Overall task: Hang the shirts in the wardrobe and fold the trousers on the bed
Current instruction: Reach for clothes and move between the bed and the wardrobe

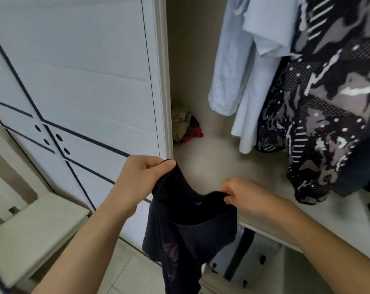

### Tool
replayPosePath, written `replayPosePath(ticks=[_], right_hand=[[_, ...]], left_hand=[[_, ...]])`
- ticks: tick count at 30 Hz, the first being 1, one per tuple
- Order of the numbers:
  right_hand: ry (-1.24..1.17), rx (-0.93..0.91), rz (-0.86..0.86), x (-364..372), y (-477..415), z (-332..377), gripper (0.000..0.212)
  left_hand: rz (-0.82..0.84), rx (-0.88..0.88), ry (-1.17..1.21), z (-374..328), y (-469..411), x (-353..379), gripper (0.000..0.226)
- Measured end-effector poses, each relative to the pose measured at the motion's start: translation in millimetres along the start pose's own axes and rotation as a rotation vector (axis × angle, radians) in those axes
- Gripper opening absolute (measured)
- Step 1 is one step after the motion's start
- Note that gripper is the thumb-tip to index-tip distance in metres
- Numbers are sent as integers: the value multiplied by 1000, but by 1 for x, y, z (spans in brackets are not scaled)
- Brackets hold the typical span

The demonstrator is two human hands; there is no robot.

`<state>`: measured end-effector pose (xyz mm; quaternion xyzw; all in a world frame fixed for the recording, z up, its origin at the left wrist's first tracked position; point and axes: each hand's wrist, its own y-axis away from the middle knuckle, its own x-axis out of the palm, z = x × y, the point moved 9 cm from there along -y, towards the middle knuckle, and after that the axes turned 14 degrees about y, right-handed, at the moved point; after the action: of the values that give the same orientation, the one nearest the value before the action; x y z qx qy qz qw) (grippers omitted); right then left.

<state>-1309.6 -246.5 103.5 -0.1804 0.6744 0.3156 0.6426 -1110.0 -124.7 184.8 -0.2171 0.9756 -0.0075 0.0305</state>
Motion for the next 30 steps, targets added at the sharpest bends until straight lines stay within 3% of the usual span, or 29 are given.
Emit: replayPosePath(ticks=[5, 7, 12, 21, 30], right_hand=[[-124, 64, -217, -78, 22, 1, 5], [-135, 76, -310, -114, 32, 5, 21], [-82, 33, -544, -209, 54, 27, 31], [31, -67, -1067, -390, 87, 79, 25], [254, 50, -1101, -496, 59, 70, 25]], left_hand=[[46, 164, -5, -64, -28, 8, 50], [48, 223, -38, -87, -36, 11, 51], [44, 305, -85, -131, -54, 17, 42], [-5, 589, -155, -253, -76, 15, 44], [-100, 895, -234, -377, -77, 21, 42]])
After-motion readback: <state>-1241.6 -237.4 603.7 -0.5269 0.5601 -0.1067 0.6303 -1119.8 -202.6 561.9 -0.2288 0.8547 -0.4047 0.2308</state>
